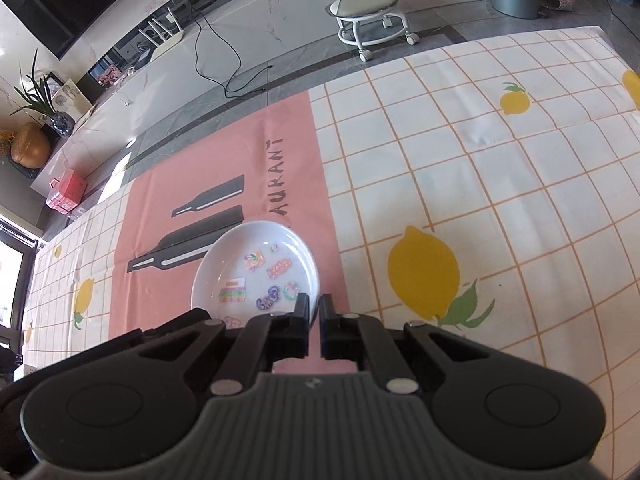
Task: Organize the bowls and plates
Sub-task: 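Carry the small dish over the white plate and lower it on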
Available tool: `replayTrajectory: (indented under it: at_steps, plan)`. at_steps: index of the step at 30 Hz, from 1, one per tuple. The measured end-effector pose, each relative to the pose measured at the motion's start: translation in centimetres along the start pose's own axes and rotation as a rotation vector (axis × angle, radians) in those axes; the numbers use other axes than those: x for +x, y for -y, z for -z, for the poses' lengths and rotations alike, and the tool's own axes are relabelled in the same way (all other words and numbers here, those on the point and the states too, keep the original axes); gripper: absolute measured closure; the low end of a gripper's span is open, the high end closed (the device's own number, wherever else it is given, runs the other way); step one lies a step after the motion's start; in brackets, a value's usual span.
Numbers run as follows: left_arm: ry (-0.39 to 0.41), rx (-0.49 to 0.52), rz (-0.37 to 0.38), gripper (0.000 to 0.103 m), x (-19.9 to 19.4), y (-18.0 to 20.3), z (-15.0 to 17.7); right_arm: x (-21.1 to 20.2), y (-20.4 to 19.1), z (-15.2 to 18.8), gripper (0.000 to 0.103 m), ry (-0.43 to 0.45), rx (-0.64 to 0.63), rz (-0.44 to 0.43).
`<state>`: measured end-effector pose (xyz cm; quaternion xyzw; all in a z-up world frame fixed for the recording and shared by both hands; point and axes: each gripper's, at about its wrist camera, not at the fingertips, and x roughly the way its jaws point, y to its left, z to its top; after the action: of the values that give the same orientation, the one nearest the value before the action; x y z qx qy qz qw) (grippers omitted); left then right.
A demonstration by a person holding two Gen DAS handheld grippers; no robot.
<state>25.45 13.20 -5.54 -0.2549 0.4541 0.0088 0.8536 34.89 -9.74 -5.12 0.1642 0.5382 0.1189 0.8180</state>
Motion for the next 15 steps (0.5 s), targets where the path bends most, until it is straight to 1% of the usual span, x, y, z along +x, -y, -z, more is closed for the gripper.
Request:
replayTrajectory:
  at_steps: [6,11,15]
  plan:
    - [0.048,-0.004,-0.02,0.101,-4.5,-0.3,1.3,-3.3,-1.4,2.1,0.101,0.033,-0.014,-0.047]
    - [0.085,-0.012,-0.026,0.101,-8.2,-1.1,2.6,-6.2,-2.8,4.9,0.101,0.06,-0.019,-0.098]
    - [0.099,-0.032,-0.024,0.101,-10.6,-2.3,4.0,-8.0,-3.7,7.2,0.101,0.074,-0.018,-0.135]
